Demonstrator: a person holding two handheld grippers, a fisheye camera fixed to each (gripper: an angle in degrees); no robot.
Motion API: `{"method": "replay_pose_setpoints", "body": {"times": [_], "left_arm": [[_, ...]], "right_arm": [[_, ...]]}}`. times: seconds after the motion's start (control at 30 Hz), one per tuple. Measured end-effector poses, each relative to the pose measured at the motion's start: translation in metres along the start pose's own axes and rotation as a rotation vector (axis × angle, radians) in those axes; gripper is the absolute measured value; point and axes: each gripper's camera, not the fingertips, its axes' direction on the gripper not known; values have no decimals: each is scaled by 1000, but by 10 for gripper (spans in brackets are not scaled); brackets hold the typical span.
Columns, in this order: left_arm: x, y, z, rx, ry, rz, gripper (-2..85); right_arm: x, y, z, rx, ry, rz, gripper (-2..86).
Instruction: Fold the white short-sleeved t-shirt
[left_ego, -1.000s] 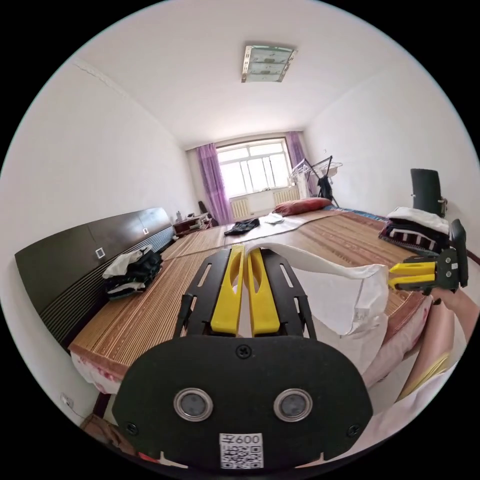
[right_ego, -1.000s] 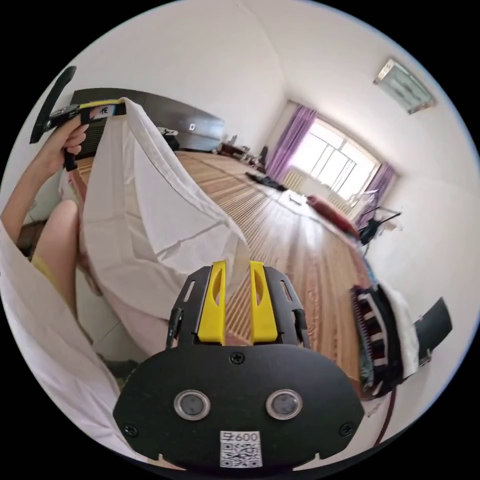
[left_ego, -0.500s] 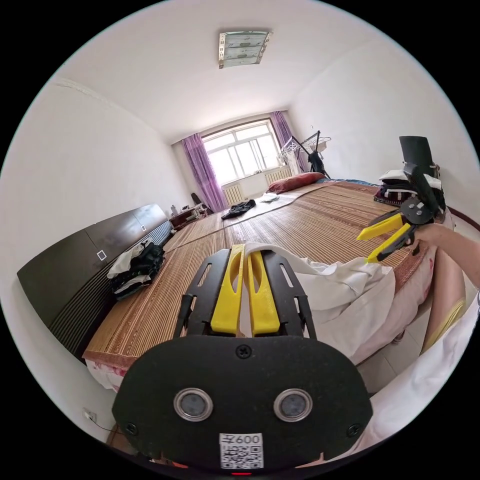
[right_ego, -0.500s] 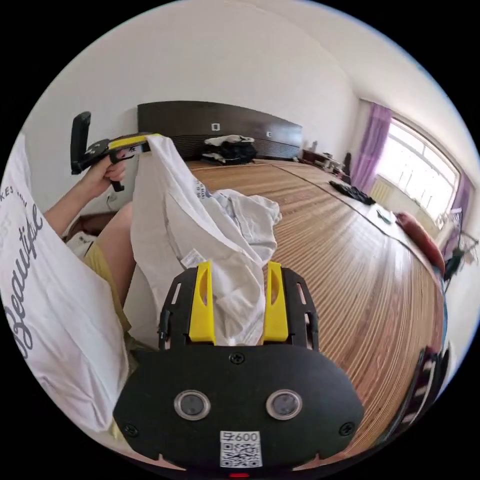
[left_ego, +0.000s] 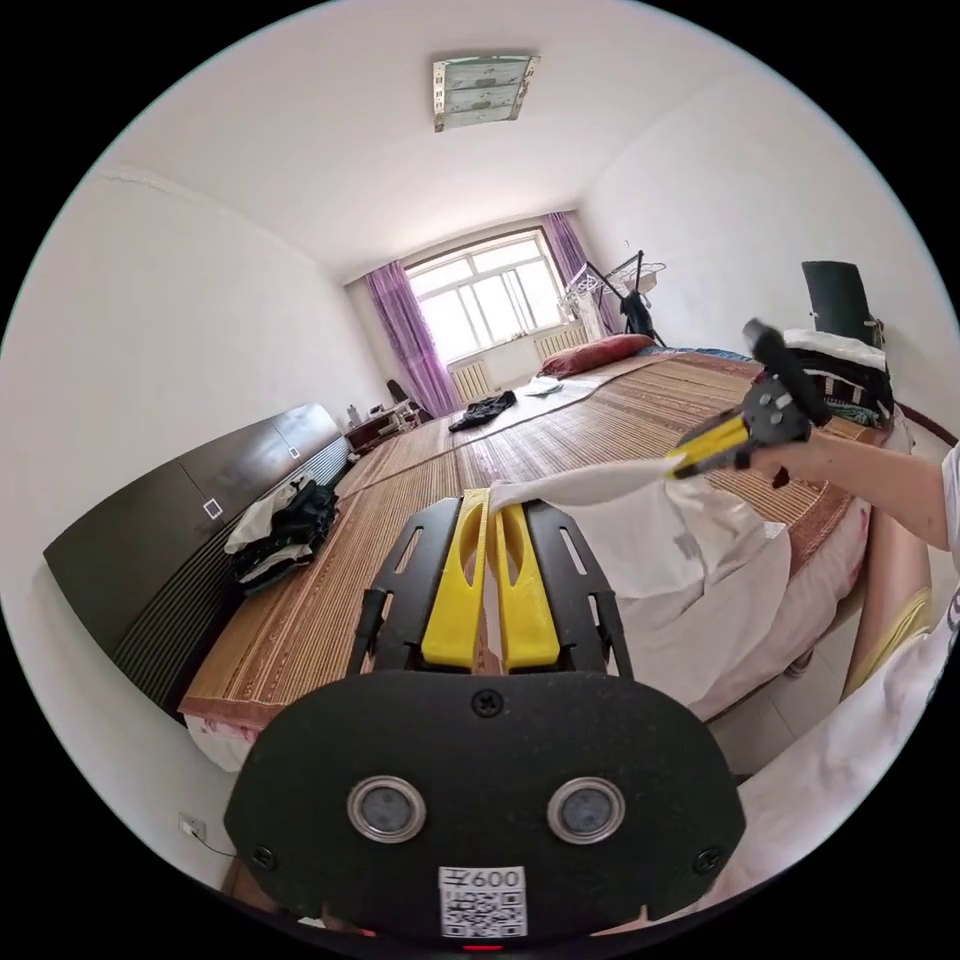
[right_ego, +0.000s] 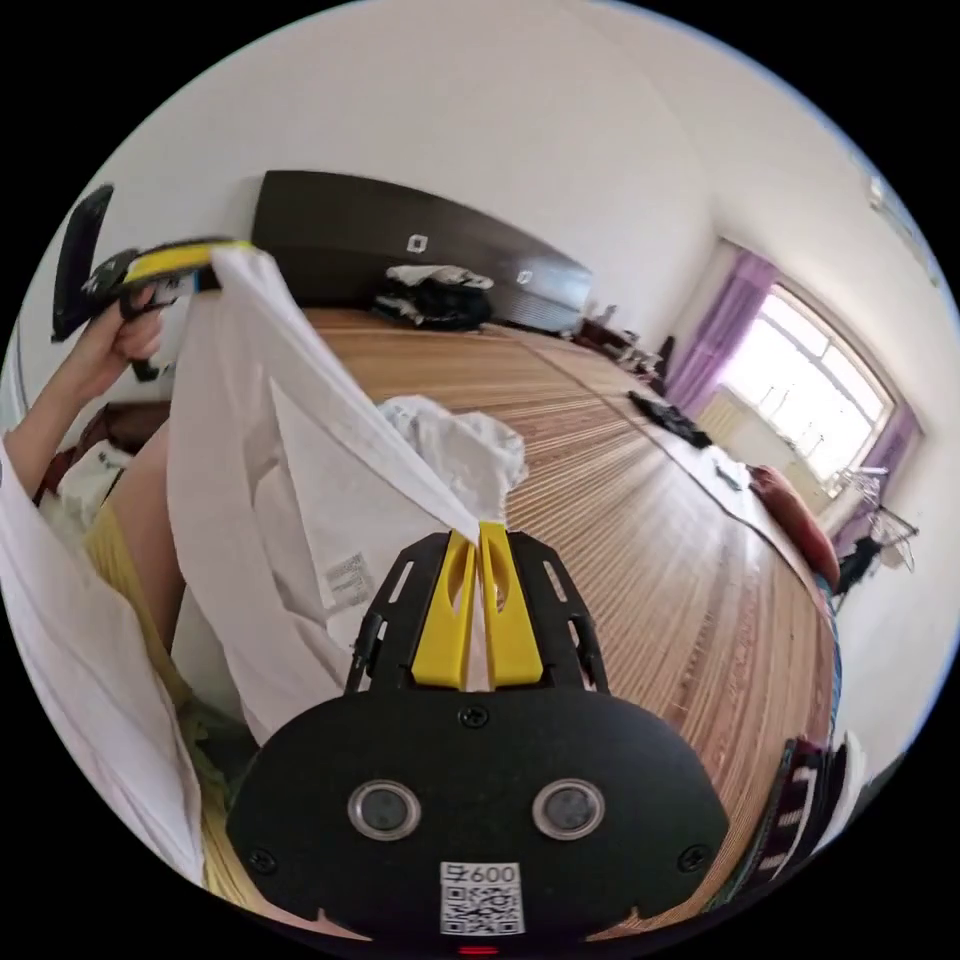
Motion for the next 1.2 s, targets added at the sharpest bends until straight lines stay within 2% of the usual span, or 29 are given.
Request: {"method": "replay_pose_setpoints", "body": {"times": [0.03, 0.13, 0.2, 0.27, 0.33, 0.43, 0.53, 0.63, 0.7, 0.83, 0.93, 1.0, 1.07, 1.13, 1.2], "left_arm": [[1, -2, 3, -9, 43, 5, 6], [24, -23, 16, -18, 333, 91, 10], [49, -35, 19, -35, 413, 182, 12], [75, -39, 20, -41, 436, 281, 13], [100, -34, 27, -54, 445, 361, 15], [114, -24, 45, -180, 490, 380, 13], [106, 9, 67, -337, 498, 342, 12], [89, 17, 74, -400, 553, 257, 14], [80, 10, 73, -367, 582, 200, 19], [102, -14, 68, -256, 586, 247, 40], [143, -25, 94, -324, 598, 246, 153], [155, -23, 110, -362, 609, 235, 164], [155, -19, 115, -326, 631, 217, 150], [146, -22, 123, -317, 638, 254, 45], [118, -33, 126, -264, 601, 239, 35]], "right_arm": [[18, -1, -34, 74, 92, 70, -8], [51, 4, -105, 196, 343, 199, -8], [65, 15, -135, 240, 480, 261, -8], [86, 39, -161, 266, 614, 352, -9], [103, 64, -176, 277, 667, 478, -9], [125, 111, -193, 264, 792, 689, -9], [132, 147, -206, 264, 746, 784, -9], [127, 160, -197, 188, 679, 759, -9], [120, 160, -189, 141, 707, 710, -9], [117, 165, -195, 170, 694, 753, -9], [115, 166, -200, 195, 649, 780, -9], [110, 167, -203, 196, 649, 772, -9], [102, 169, -208, 210, 634, 754, -9], [96, 171, -211, 227, 634, 751, -9], [95, 169, -210, 213, 620, 739, -9]]}}
